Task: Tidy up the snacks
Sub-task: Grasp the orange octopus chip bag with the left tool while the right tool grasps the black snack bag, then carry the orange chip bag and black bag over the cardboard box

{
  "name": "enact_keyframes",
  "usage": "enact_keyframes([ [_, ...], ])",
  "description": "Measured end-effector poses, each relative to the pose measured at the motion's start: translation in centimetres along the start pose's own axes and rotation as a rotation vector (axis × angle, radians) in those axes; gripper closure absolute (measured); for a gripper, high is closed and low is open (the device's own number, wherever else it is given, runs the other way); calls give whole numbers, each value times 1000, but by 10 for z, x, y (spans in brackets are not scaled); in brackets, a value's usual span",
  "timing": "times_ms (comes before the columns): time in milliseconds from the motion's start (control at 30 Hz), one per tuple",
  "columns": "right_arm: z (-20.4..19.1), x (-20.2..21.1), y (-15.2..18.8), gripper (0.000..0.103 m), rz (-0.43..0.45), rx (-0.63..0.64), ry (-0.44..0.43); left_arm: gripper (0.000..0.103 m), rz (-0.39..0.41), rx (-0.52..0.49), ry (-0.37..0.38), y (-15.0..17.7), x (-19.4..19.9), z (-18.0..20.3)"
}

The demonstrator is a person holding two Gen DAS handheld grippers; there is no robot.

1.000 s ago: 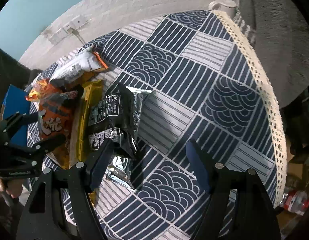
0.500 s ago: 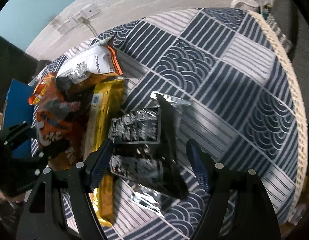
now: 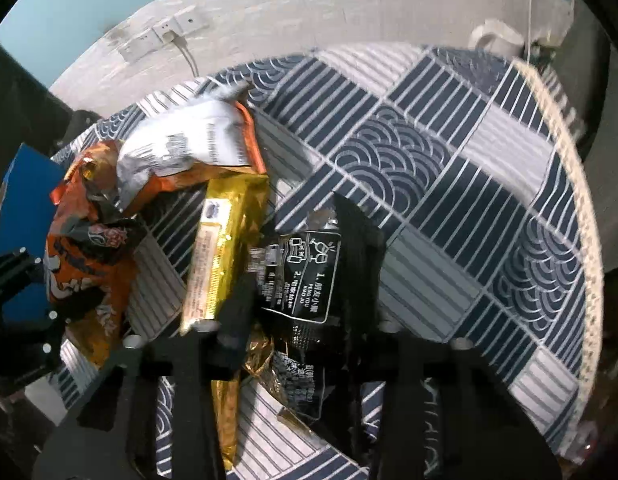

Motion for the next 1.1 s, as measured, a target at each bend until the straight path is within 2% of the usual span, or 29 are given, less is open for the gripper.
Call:
enact_keyframes([
  [67, 0, 7, -2, 80, 17, 18, 27, 65, 6, 4, -10, 1, 5, -3],
  [367, -2, 36, -3, 80, 68, -7, 34, 66, 48, 22, -52, 10, 38, -19],
  [800, -41, 73, -4, 80, 122, 89, 33, 66, 116, 38, -127, 21, 94, -44],
  [1100, -71, 99, -11, 80, 160, 121, 0, 65, 160, 49, -161, 25, 129, -59],
])
Point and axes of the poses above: each gripper's, at about its wrist camera, not at the fingertips, and x roughly against the way its jaws point, z to its right, y to its underside, the point moved 3 cm from there along -x, roughly the way its jaws point, and after that the axes turned 14 degrees about z, right-handed, at the moved point
